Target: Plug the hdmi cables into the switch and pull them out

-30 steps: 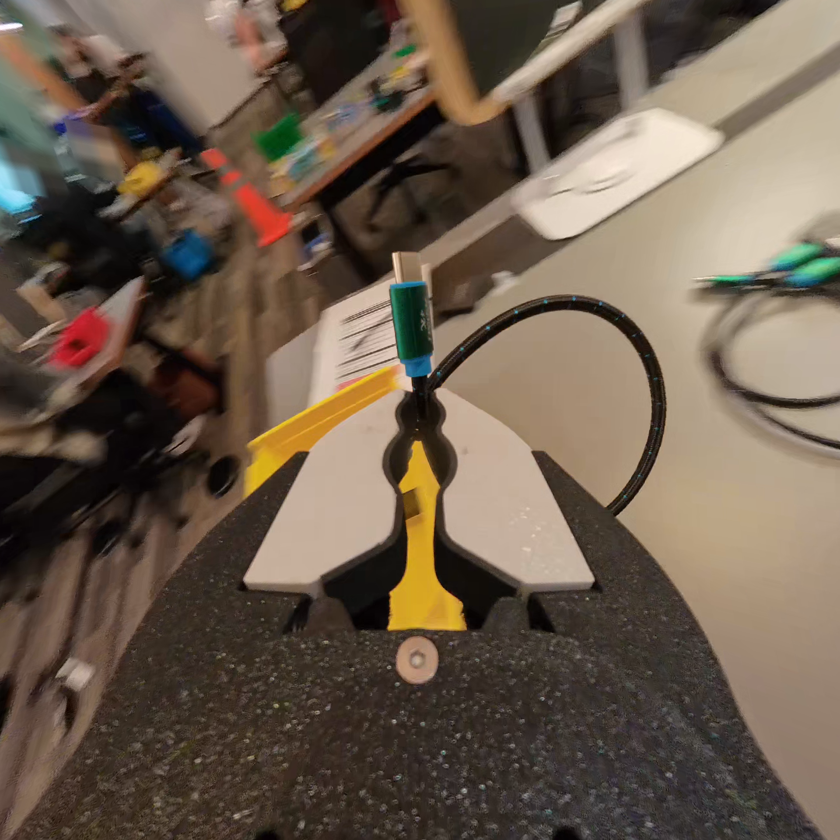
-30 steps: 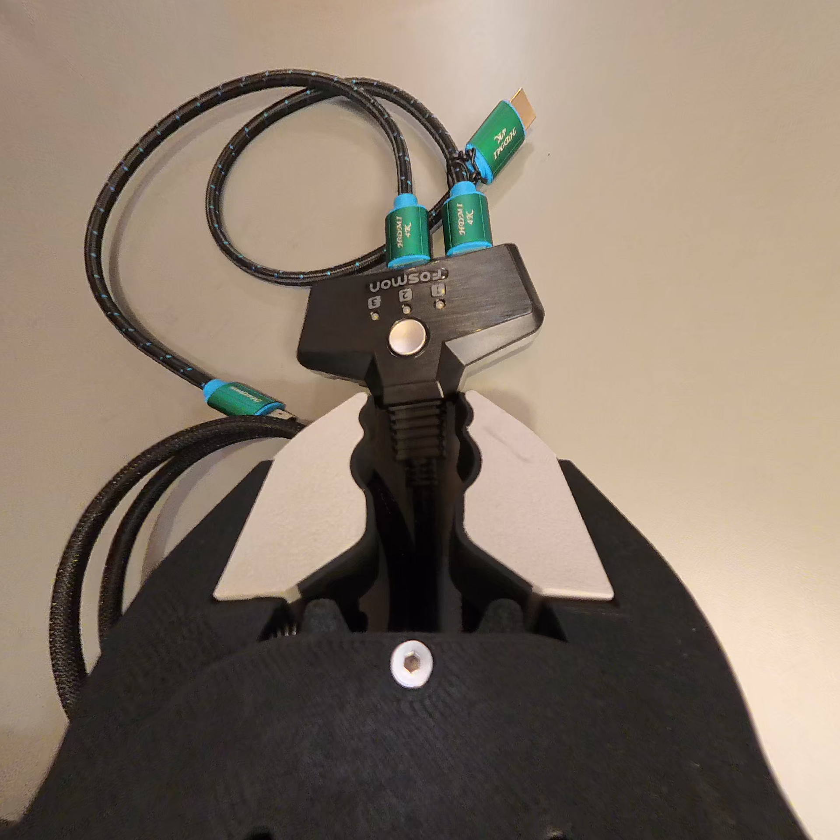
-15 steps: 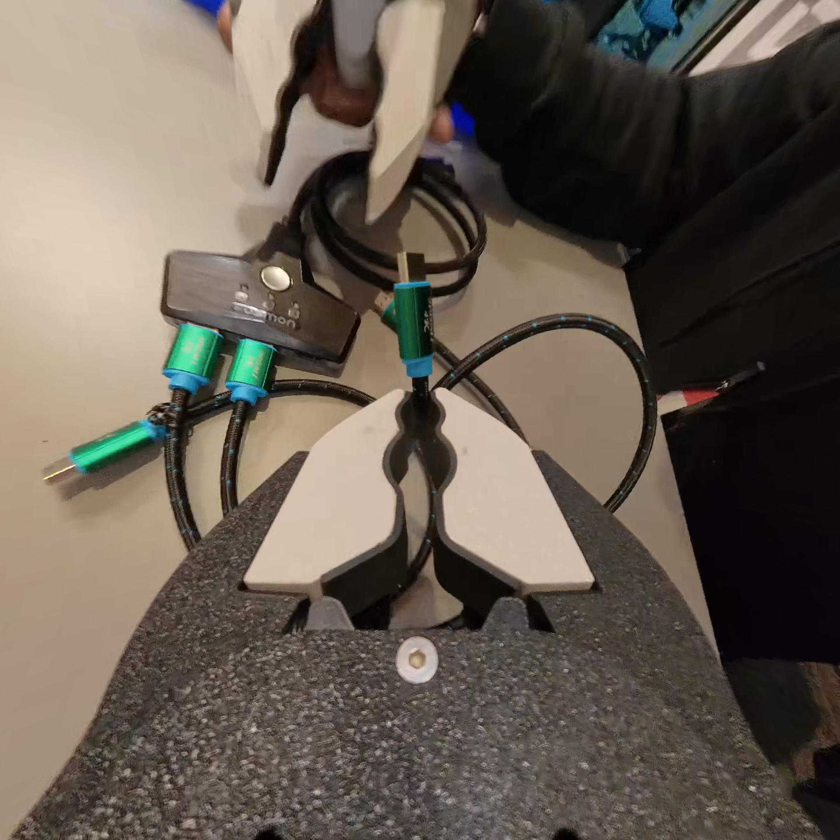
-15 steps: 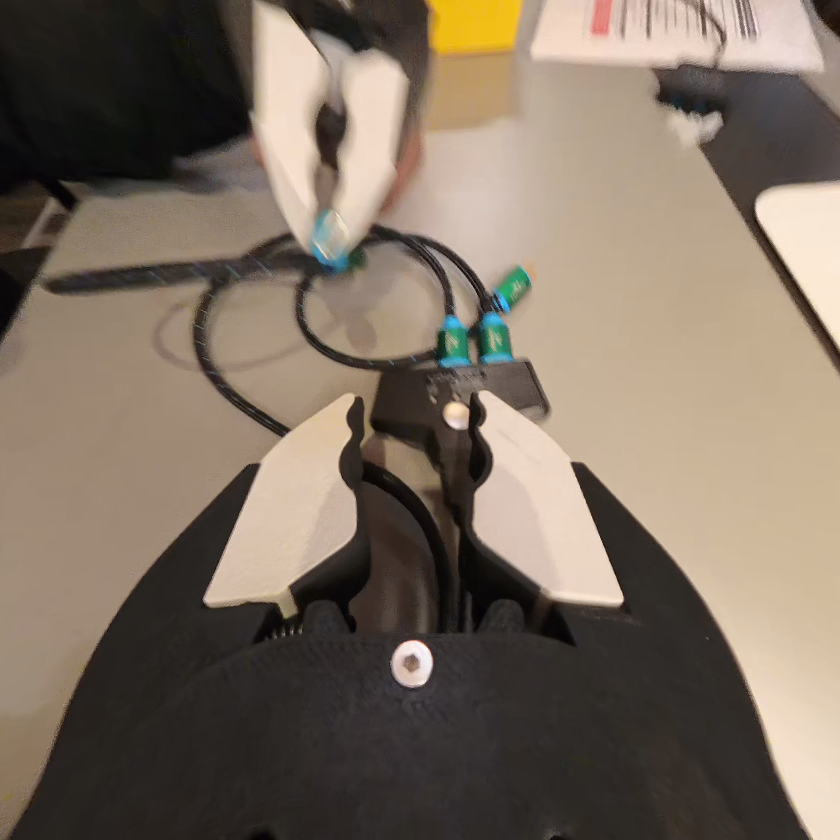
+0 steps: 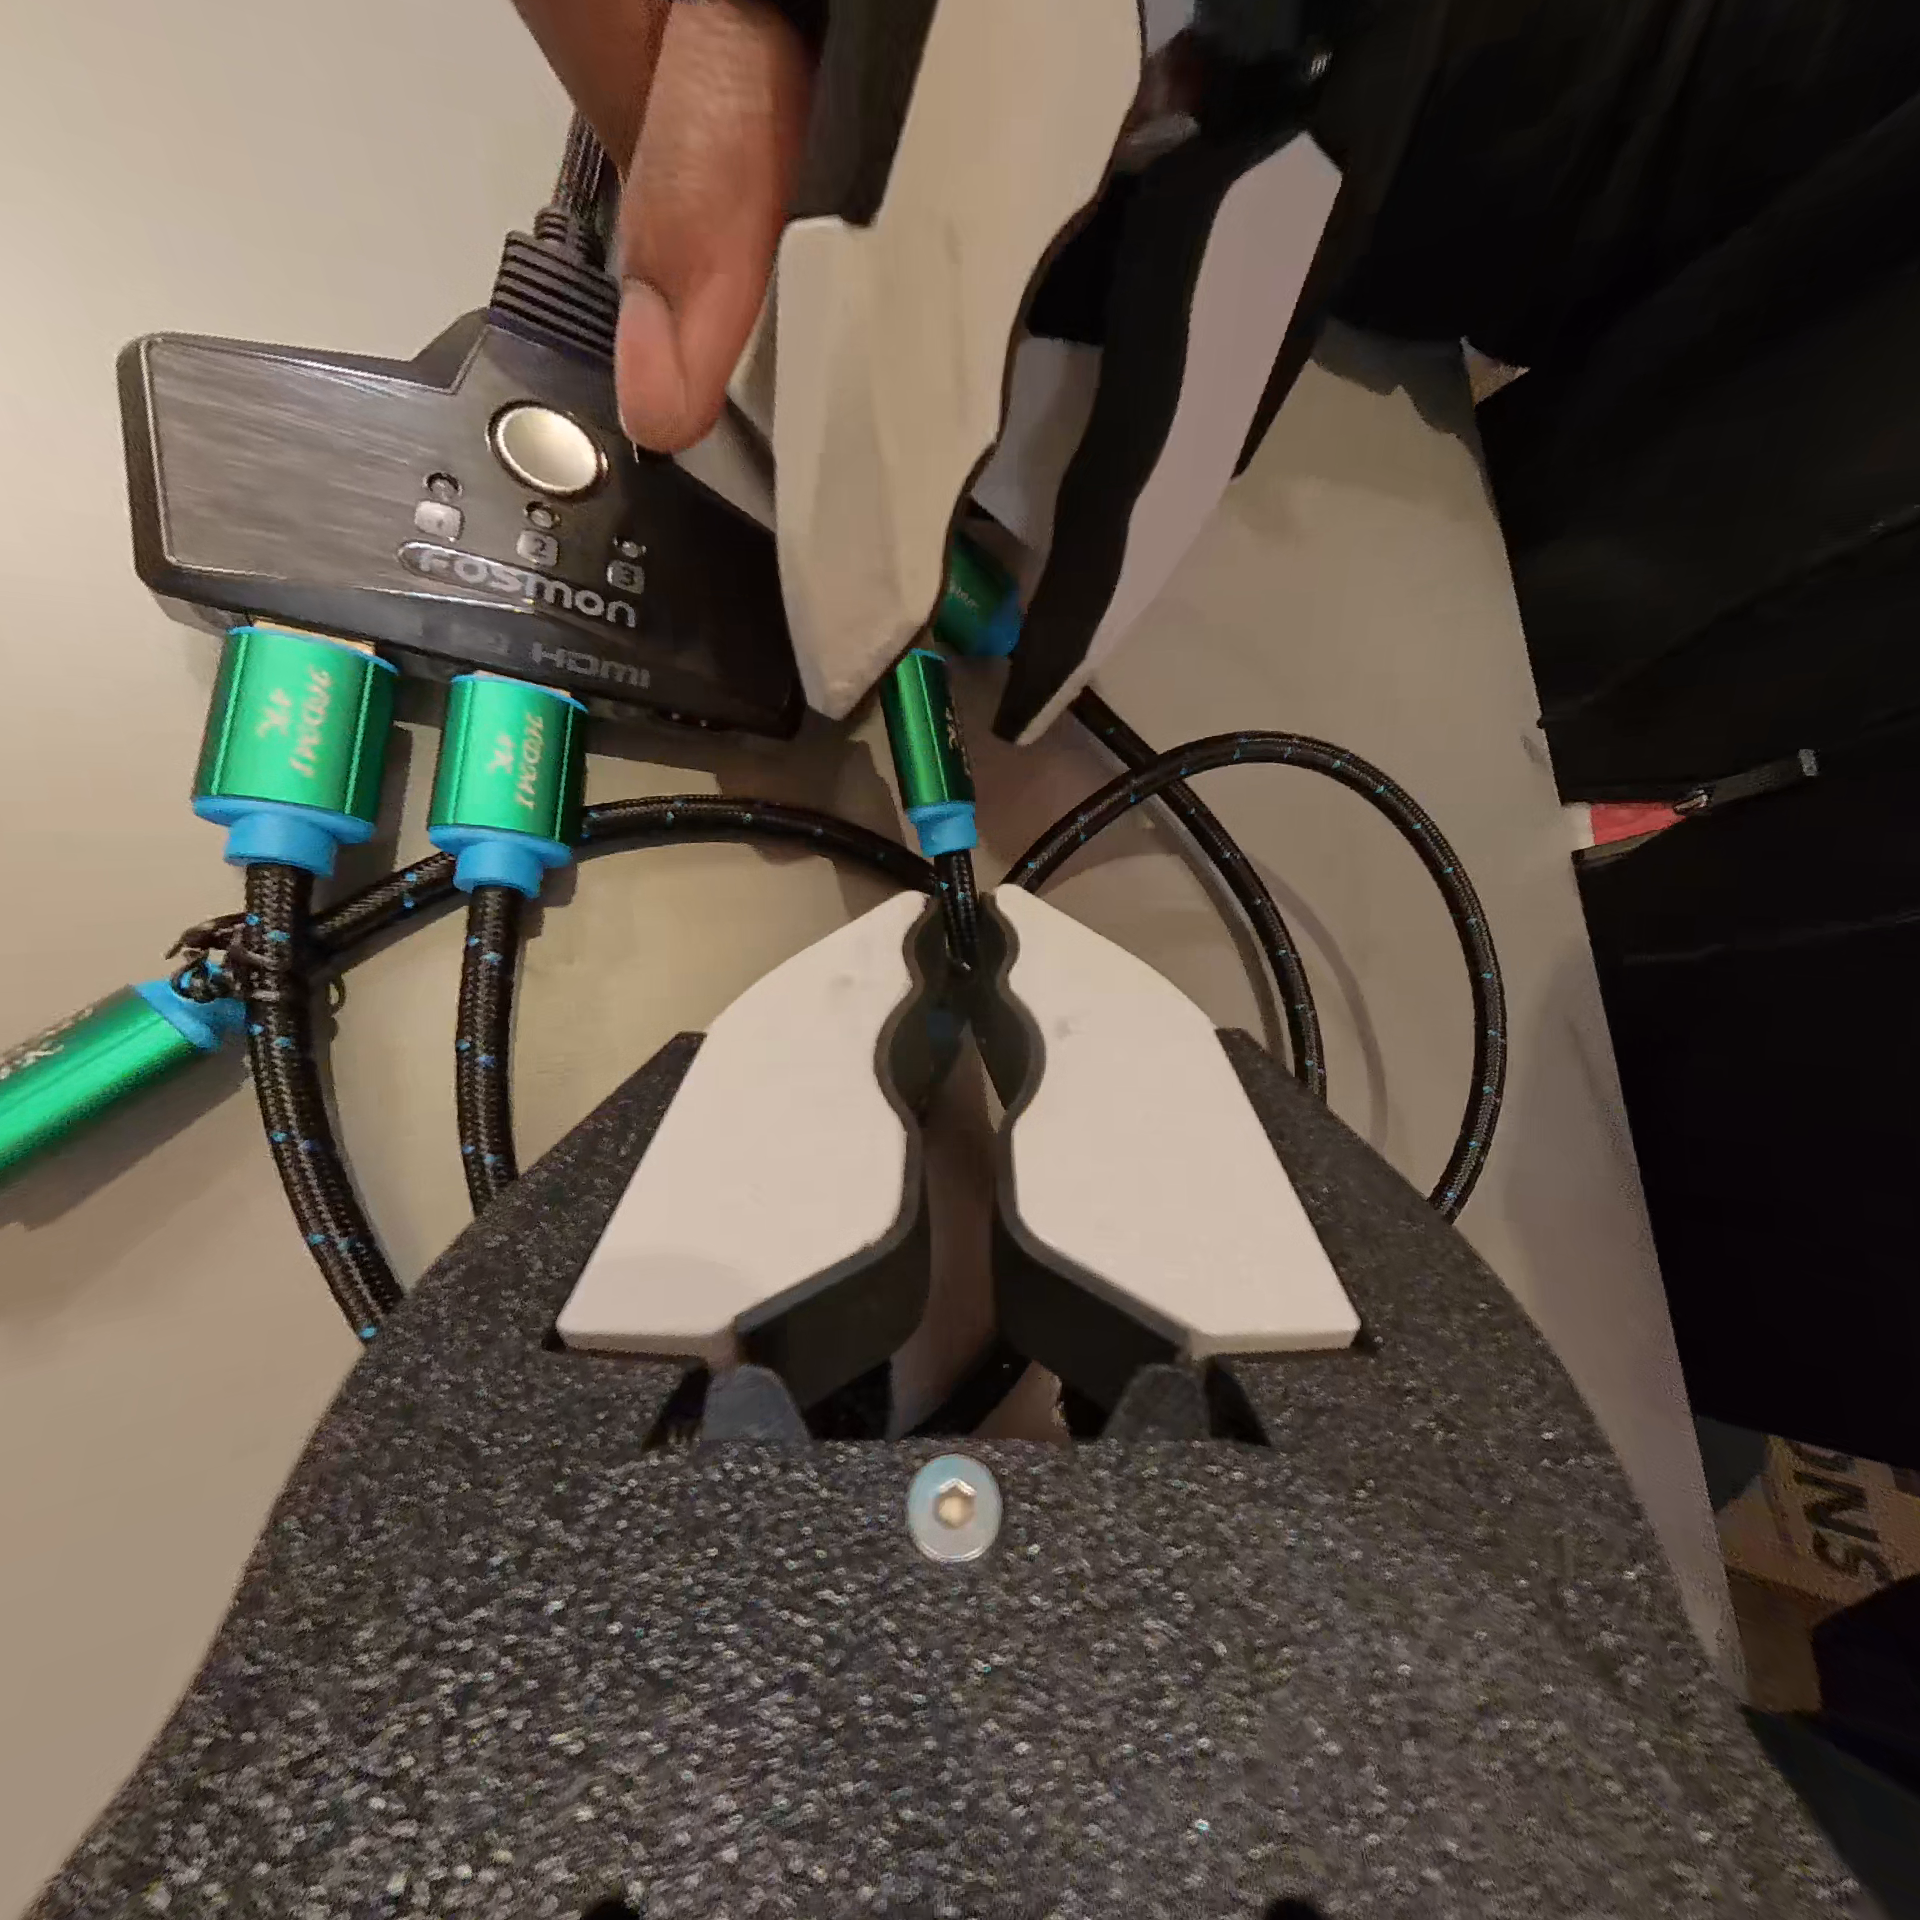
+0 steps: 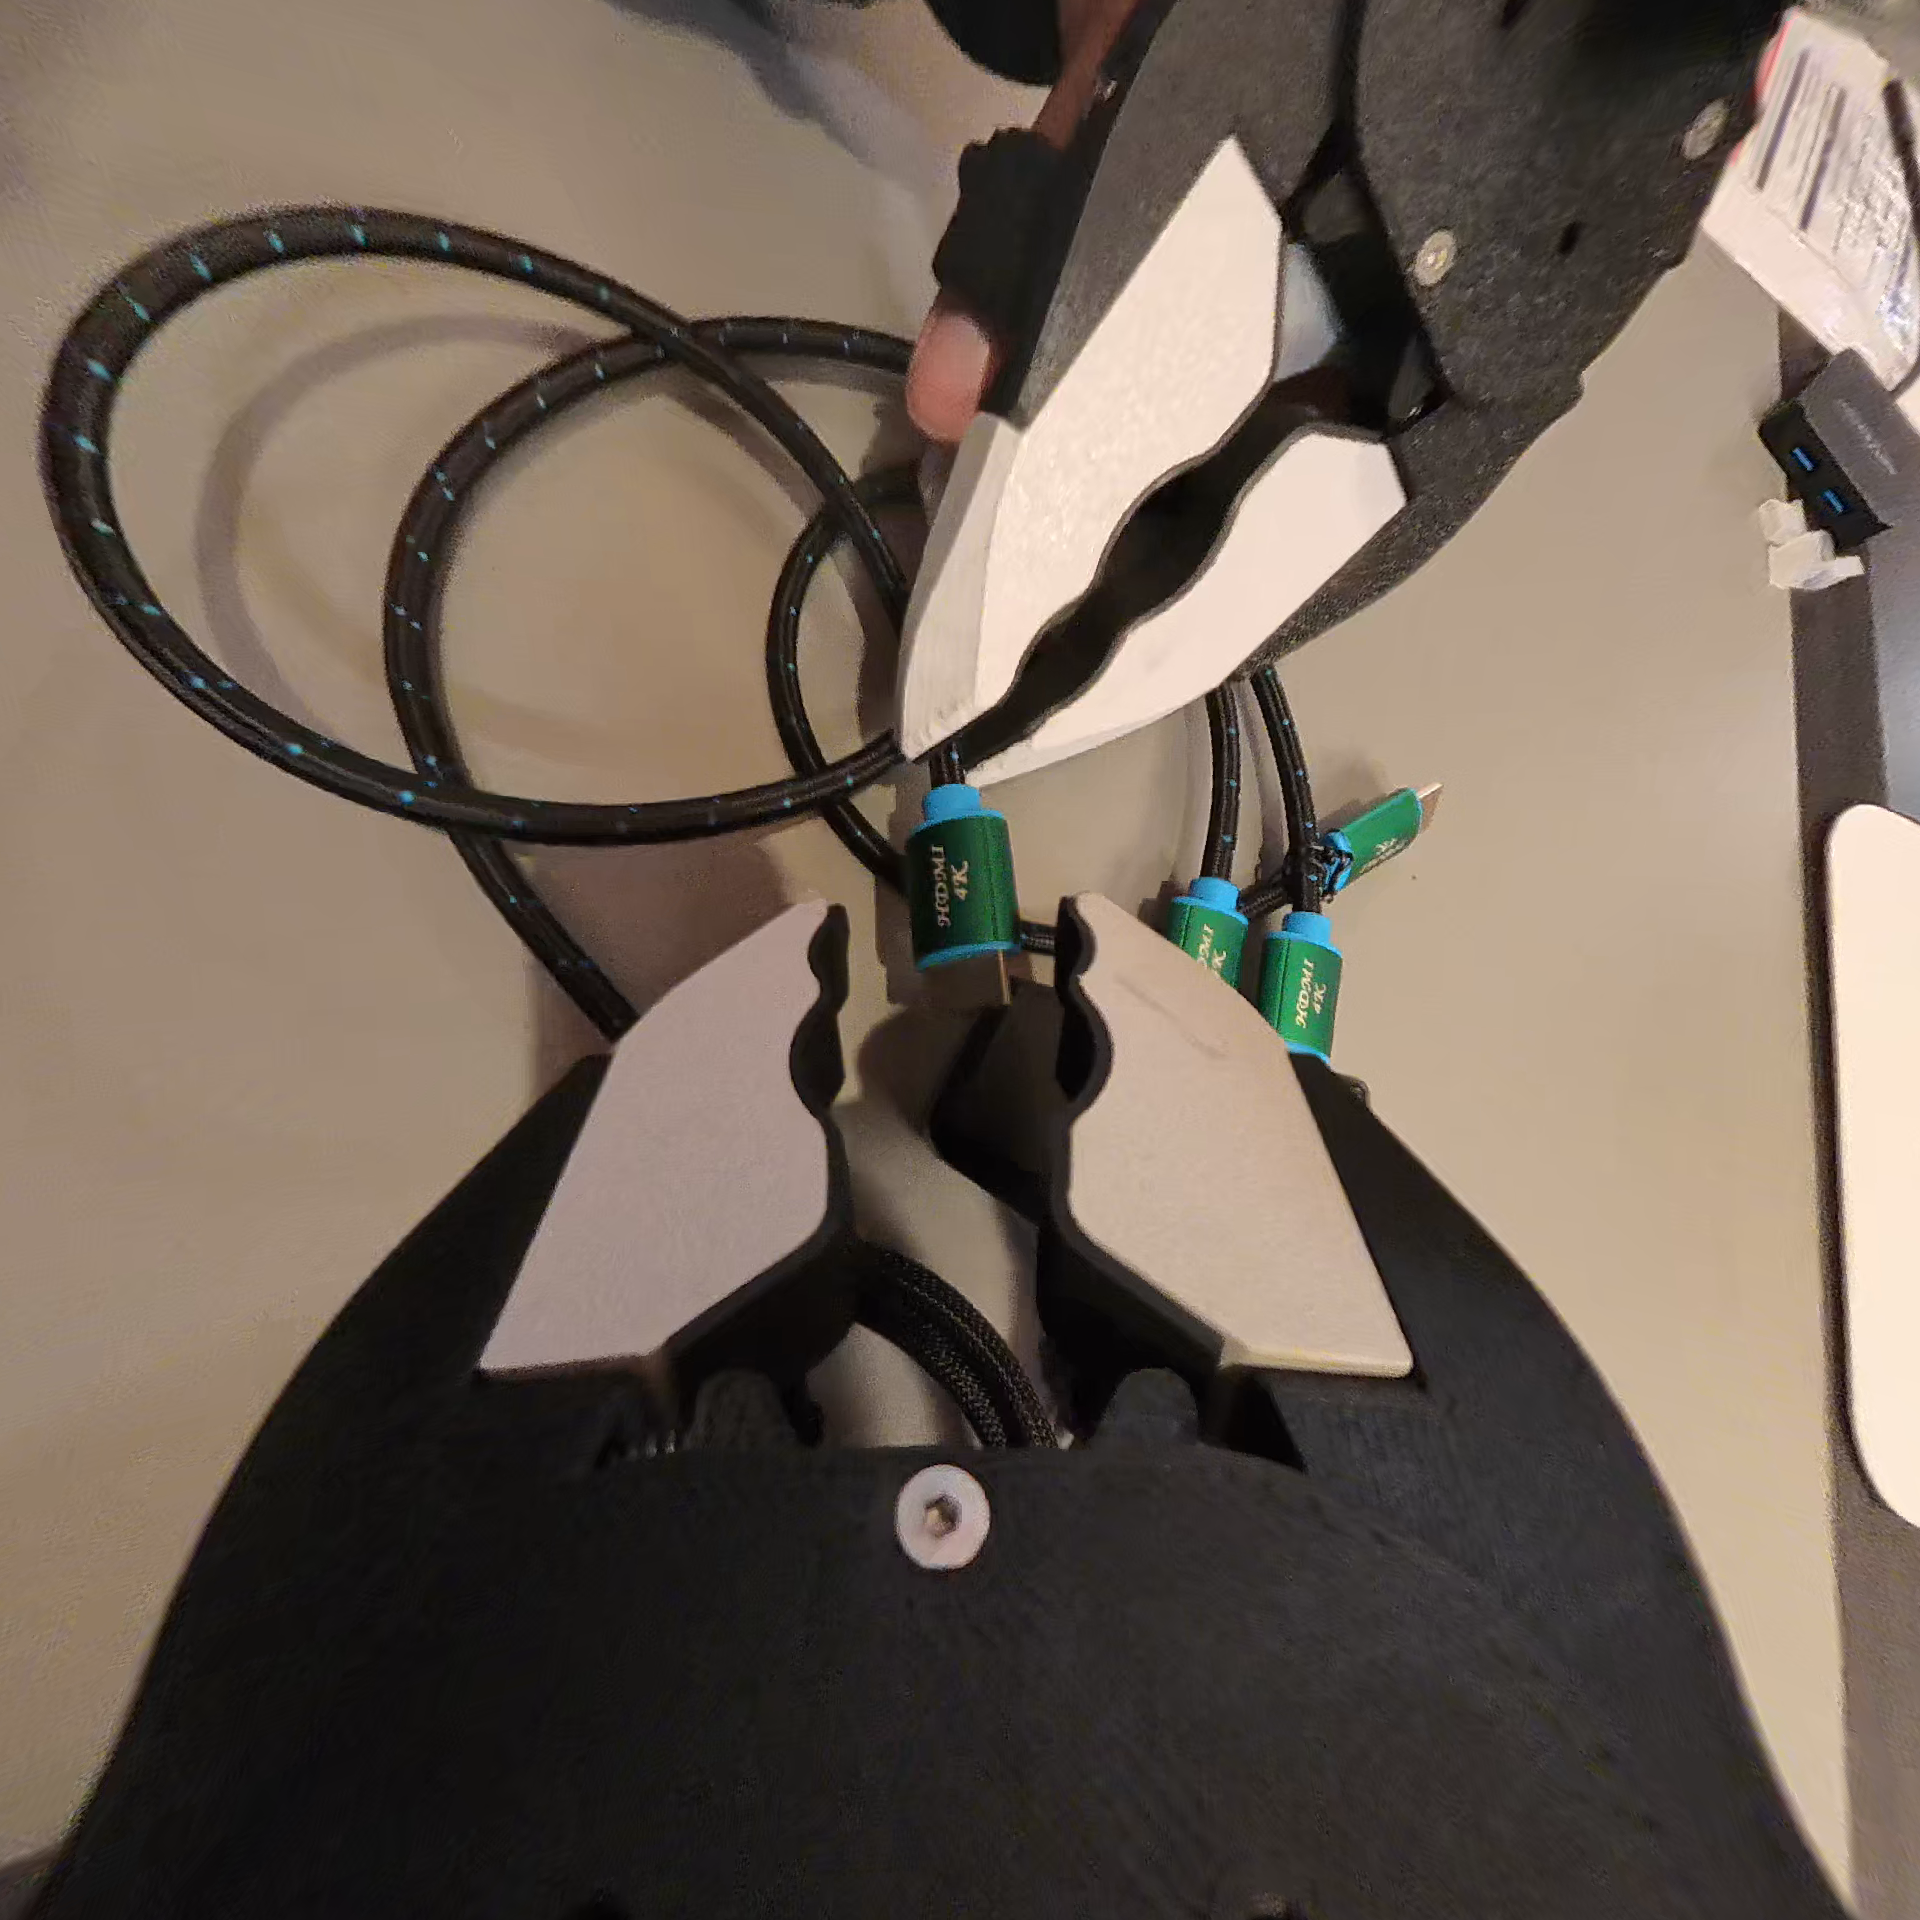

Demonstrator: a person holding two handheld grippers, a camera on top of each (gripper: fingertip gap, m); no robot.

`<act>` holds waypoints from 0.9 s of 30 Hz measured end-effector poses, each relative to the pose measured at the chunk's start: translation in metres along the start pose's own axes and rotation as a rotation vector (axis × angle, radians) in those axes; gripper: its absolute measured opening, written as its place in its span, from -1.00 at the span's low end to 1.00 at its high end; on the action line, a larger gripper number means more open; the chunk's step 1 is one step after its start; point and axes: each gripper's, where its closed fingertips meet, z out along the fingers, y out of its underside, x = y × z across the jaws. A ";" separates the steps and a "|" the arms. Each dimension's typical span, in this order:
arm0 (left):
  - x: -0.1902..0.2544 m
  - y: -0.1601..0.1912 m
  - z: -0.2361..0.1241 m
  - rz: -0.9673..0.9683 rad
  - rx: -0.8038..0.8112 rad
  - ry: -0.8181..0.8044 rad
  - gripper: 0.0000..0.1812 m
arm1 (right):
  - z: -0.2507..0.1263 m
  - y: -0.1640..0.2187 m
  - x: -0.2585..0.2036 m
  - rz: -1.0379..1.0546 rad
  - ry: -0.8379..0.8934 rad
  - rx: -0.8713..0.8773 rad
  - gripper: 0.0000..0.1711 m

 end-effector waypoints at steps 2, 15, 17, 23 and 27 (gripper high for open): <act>0.000 0.000 -0.001 0.002 -0.008 0.006 -0.93 | 0.001 0.000 0.002 -0.033 0.031 -0.020 -0.60; 0.006 -0.005 -0.013 0.155 0.005 -0.079 -0.74 | 0.005 0.000 0.006 -0.115 0.083 -0.038 -0.75; 0.008 -0.005 -0.008 0.192 -0.011 -0.092 -0.71 | 0.004 -0.003 0.007 -0.130 0.093 -0.030 -0.75; -0.005 0.004 -0.007 0.202 -0.079 -0.175 -0.82 | -0.004 -0.006 0.015 -0.154 0.151 -0.015 -0.75; -0.009 0.011 -0.019 0.180 -0.106 -0.202 -0.88 | -0.016 -0.003 0.024 -0.146 0.190 -0.015 -0.75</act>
